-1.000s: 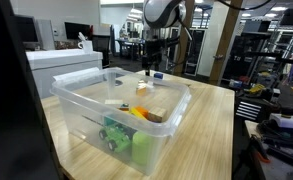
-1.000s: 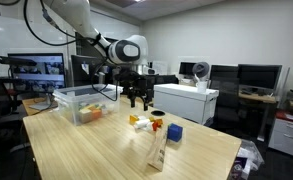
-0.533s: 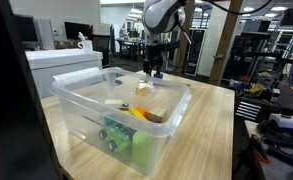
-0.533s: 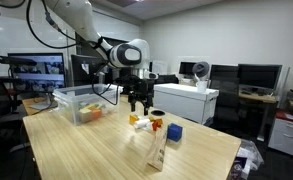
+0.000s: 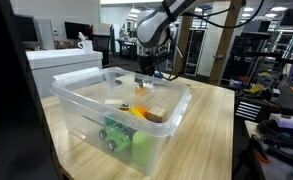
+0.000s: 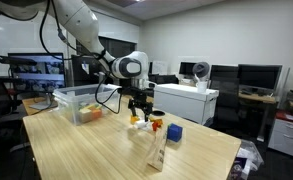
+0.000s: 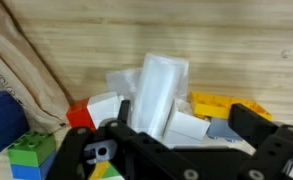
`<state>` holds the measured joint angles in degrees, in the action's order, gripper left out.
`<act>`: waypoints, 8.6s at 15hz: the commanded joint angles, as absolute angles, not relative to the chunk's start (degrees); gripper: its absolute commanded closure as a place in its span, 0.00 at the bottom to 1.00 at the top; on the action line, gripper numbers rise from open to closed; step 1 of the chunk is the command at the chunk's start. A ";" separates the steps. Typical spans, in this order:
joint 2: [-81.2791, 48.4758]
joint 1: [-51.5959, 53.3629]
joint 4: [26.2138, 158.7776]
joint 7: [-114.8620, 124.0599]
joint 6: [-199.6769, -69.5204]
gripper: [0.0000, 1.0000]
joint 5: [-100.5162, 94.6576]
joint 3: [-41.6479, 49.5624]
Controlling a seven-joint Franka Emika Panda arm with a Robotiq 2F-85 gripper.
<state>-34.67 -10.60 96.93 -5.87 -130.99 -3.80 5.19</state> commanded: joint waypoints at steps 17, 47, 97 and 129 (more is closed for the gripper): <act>-28.31 -12.55 102.39 -3.27 -130.21 0.00 -2.20 8.98; -27.66 -12.21 93.23 -5.13 -132.64 0.98 -1.41 6.75; -32.95 -10.92 77.54 -4.94 -126.52 0.94 -1.62 5.22; -26.46 -10.27 95.34 -31.67 -125.90 0.00 5.18 4.39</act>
<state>-21.85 -8.94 97.64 -35.29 -122.99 8.44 2.99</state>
